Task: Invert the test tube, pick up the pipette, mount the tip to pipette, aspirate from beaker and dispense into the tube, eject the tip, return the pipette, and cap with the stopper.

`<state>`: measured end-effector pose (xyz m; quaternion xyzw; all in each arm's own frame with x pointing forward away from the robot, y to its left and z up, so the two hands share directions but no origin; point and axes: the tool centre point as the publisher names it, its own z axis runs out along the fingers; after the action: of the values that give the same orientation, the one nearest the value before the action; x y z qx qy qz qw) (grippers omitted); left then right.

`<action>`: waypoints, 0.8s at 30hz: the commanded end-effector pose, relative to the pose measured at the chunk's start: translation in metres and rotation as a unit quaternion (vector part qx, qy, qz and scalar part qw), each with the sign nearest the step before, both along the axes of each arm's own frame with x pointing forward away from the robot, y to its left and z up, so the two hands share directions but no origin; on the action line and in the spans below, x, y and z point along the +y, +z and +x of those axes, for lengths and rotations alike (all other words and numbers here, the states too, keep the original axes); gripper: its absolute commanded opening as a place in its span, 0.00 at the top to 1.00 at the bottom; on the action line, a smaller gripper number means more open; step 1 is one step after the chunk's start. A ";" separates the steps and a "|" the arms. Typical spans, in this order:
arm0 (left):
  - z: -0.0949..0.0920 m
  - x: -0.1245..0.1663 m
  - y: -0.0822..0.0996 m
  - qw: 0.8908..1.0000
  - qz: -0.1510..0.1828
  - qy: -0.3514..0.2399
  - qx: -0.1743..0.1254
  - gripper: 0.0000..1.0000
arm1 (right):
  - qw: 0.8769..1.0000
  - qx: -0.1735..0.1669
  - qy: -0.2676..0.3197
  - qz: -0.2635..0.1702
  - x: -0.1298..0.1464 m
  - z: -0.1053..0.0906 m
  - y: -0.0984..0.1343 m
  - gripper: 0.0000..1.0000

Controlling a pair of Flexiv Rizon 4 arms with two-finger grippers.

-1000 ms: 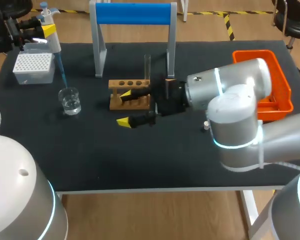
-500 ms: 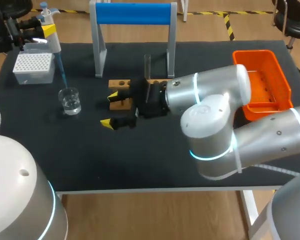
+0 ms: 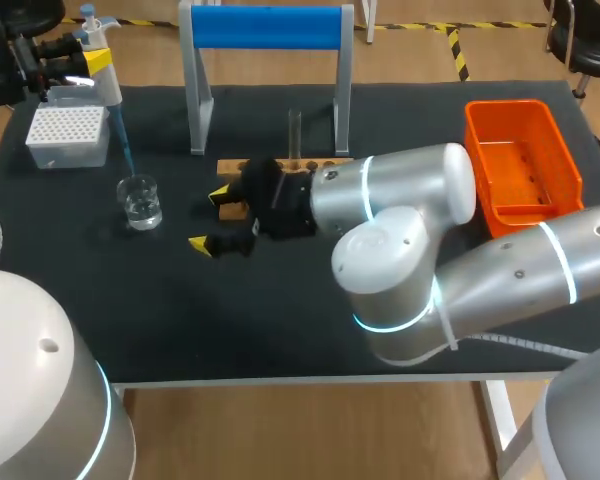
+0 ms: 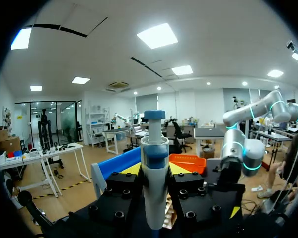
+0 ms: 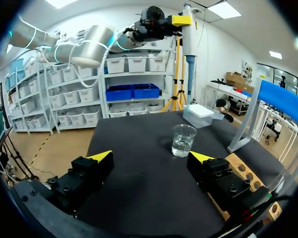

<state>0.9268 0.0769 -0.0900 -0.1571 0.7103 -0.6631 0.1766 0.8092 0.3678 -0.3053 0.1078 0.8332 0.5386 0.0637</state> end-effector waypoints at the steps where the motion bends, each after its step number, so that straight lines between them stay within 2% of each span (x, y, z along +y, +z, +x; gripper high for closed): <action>1: -0.001 -0.001 0.000 1.000 0.000 0.001 -0.001 1.00 | 1.000 -0.013 -0.022 0.001 0.007 0.005 -0.005 0.00; 15: -0.001 -0.001 0.000 1.000 0.000 0.001 -0.001 1.00 | 0.997 -0.054 -0.055 -0.013 0.009 0.017 -0.005 0.00; 24: -0.001 -0.001 0.000 1.000 0.000 0.001 -0.001 1.00 | 0.996 -0.045 -0.071 -0.004 0.008 0.022 -0.010 0.00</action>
<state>0.9268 0.0768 -0.0901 -0.1570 0.7103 -0.6631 0.1766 0.8320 0.3703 -0.3114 0.1348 0.8246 0.5338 0.1302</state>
